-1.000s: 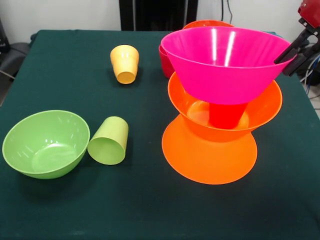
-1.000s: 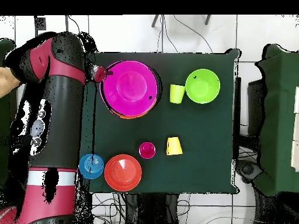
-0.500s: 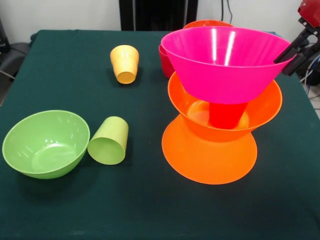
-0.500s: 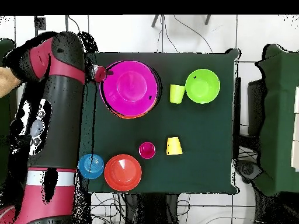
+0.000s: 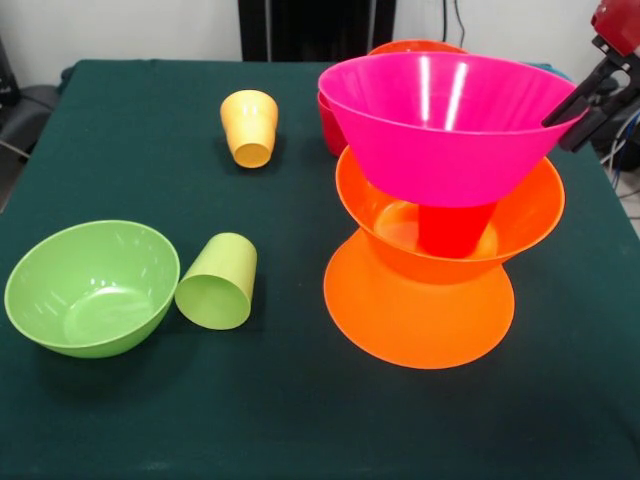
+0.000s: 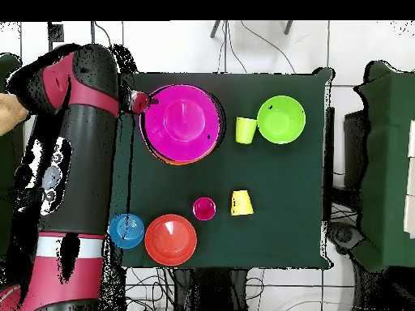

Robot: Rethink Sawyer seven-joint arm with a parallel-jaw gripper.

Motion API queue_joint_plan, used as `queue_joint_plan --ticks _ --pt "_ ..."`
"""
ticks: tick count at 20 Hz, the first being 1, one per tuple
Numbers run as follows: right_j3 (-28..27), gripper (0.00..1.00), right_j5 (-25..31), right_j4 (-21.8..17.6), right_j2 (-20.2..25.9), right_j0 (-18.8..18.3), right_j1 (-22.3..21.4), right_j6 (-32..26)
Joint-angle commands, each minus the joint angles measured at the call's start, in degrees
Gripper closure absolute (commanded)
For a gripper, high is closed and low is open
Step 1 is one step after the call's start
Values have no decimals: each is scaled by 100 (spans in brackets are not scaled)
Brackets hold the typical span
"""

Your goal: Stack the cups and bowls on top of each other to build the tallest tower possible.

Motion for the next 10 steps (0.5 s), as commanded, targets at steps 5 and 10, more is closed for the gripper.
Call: queue_joint_plan --ticks 5,10 --pt "-12 100 421 101 206 102 -10 982" --pt "-20 100 452 108 184 97 0 922"
